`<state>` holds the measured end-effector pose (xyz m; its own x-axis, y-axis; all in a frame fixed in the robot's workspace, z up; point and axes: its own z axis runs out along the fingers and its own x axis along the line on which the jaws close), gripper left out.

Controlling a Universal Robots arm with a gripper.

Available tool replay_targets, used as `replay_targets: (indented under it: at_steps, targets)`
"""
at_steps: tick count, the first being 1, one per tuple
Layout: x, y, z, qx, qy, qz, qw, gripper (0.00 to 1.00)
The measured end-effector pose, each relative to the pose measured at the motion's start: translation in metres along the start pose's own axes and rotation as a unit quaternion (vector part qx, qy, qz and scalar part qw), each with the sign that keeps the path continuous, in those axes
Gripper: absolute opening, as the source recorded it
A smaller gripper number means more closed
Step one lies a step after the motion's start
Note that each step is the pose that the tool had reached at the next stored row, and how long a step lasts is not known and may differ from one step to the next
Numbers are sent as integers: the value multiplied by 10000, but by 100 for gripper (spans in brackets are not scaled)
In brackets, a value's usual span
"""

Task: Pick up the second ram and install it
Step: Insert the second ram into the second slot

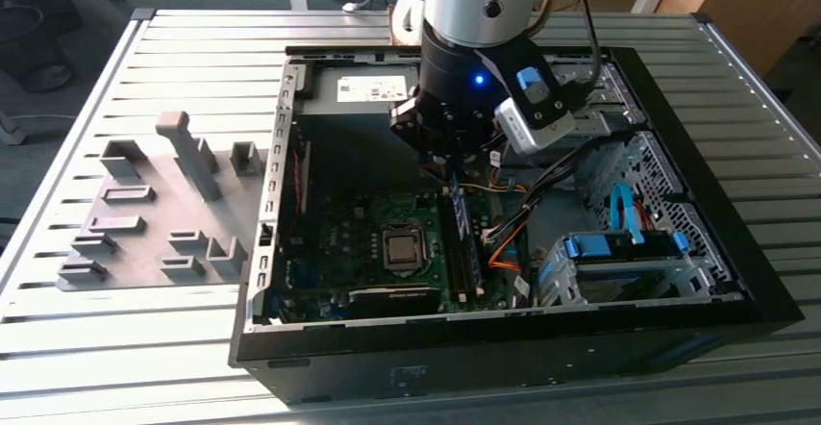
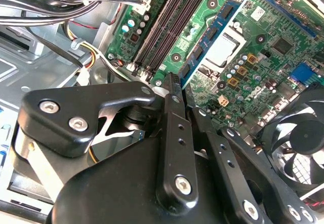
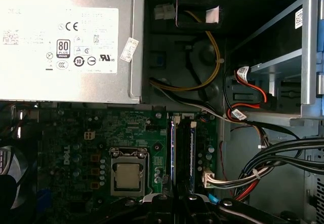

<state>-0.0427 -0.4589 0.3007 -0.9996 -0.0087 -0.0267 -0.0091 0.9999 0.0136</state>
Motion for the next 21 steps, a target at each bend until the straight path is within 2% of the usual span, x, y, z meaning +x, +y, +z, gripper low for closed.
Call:
replay_targets:
  at_steps: [8, 21]
  targets:
    - [2, -1, 64, 0, 0, 0, 10000, 14]
    - [2, -1, 81, -1, 0, 0, 10000, 14]
